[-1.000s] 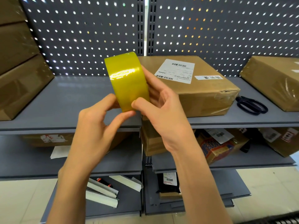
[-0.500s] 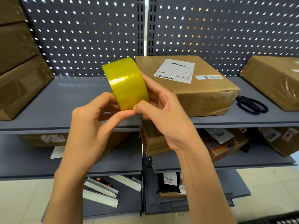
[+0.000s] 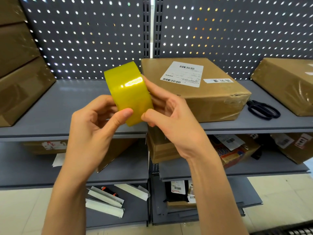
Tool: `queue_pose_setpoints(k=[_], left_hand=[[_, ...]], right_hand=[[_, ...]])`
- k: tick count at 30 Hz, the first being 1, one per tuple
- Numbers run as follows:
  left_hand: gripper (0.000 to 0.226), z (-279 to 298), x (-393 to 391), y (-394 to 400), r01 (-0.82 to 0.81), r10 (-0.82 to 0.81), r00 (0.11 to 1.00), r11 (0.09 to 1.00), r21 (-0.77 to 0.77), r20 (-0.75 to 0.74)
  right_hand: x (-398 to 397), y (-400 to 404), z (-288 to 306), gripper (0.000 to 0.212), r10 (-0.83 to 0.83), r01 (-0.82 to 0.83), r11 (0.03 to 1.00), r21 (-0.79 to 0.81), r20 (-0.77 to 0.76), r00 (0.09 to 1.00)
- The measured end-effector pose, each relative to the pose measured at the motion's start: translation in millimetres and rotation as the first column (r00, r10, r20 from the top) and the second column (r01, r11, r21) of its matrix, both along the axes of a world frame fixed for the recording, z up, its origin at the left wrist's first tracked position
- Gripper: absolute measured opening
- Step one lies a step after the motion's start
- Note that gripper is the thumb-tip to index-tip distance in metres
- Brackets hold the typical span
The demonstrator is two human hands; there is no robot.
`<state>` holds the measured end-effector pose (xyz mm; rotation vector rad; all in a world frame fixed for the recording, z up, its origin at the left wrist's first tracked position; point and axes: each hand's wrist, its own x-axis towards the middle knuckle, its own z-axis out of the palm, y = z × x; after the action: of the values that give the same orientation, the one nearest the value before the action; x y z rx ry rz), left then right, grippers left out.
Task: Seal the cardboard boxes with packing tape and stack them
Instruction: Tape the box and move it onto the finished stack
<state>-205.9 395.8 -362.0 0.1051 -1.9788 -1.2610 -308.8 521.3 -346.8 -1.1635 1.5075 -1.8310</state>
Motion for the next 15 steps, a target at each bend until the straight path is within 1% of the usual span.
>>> queue_pose_setpoints(k=[2,5,9,10,12,15], left_hand=[[0.012,0.4,-0.4,1.6,0.03,-0.029,0.999,0.997,0.074,-0.014],[0.015,1.1,-1.2,5.5,0.068,-0.065,0.998,0.987,0.146,-0.028],[0.016,7.0,-0.3,7.6,0.081,-0.058,0.994,0.963,0.257,-0.095],[0.017,8.6,-0.1,7.3,0.08,-0.051,0.993,0.957,0.279,-0.109],[0.019,9.6,-0.4,7.1,0.075,-0.041,0.992,0.948,0.308,-0.117],[0.025,7.7,-3.0,5.2,0.066,-0.022,0.992,0.933,0.354,-0.126]], right_hand=[[-1.5,0.4,-1.6,0.067,-0.005,0.005,1.0,0.0,-0.008,1.0],[-3.2,1.4,-1.5,0.067,-0.027,0.027,1.0,-0.004,-0.034,0.999],[-4.5,1.1,-5.2,0.049,-0.147,0.148,0.989,0.0,-0.045,0.988],[-4.6,1.1,-6.6,0.047,-0.171,0.171,0.985,-0.004,-0.043,0.984],[-4.4,1.5,-7.5,0.05,-0.171,0.171,0.985,-0.012,-0.049,0.984],[-4.4,1.9,-6.3,0.054,-0.129,0.129,0.992,-0.012,-0.06,0.99]])
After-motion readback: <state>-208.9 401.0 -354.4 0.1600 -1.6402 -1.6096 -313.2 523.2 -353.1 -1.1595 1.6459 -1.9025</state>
